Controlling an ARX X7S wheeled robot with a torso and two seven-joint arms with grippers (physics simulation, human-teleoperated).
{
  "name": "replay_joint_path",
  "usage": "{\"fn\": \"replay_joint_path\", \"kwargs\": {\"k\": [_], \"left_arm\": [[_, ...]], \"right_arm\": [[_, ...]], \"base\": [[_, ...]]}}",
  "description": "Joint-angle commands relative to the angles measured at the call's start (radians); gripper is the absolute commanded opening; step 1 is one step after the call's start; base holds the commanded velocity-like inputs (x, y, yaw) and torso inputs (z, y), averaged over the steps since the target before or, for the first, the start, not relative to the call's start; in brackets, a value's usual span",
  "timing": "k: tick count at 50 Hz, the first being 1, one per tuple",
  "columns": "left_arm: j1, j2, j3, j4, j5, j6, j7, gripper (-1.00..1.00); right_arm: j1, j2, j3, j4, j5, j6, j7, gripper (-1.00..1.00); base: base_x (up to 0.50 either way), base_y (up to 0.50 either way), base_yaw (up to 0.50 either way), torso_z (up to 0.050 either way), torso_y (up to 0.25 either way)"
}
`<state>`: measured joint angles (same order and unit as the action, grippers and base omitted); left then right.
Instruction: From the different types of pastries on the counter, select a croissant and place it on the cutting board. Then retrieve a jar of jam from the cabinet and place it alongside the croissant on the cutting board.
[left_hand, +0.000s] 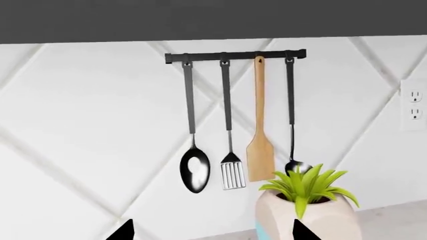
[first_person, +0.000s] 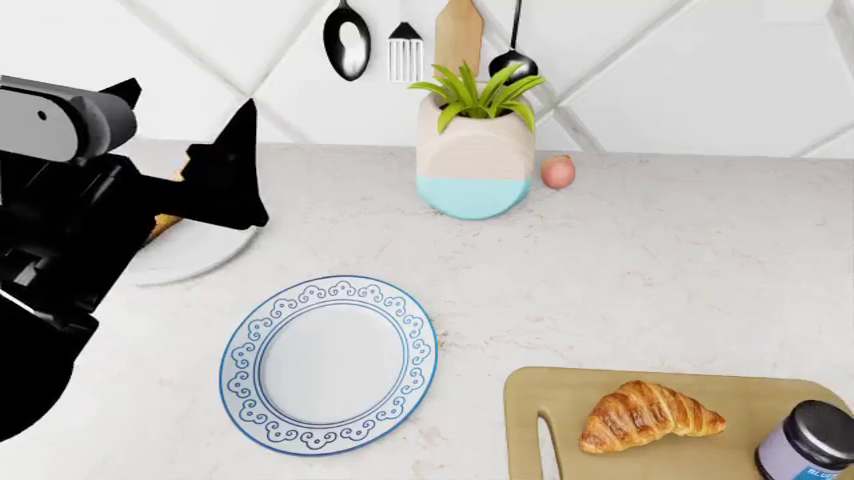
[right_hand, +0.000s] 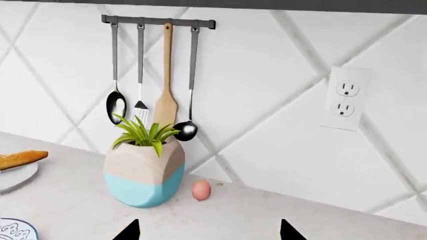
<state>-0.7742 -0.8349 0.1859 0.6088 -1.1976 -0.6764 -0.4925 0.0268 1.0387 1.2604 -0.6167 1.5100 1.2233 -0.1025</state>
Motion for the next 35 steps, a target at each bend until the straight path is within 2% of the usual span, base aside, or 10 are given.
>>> {"fn": "replay_joint_path", "kwargs": {"k": [1, 19, 35], "left_arm": [[-0.05, -0.027, -0.016, 0.004, -0.044, -0.029, -0.019, 1.0], [-0.115, -0.114, -0.1, 0.05, -0.173, -0.056, -0.093, 1.0], [-0.179, -0.164, -0.14, 0.067, -0.257, -0.071, -0.132, 1.0]], "right_arm": [[0.054, 0.163, -0.058, 0.136, 0.107, -0.021, 0.131, 1.0], [0.109, 0.288, 0.056, 0.251, 0.169, 0.017, 0.176, 1.0], [0.151, 0.34, 0.129, 0.299, 0.199, 0.048, 0.2, 1.0]], "base": [[0.0, 0.0, 0.0, 0.0, 0.0], [0.0, 0.0, 0.0, 0.0, 0.0], [0.0, 0.0, 0.0, 0.0, 0.0]]}}
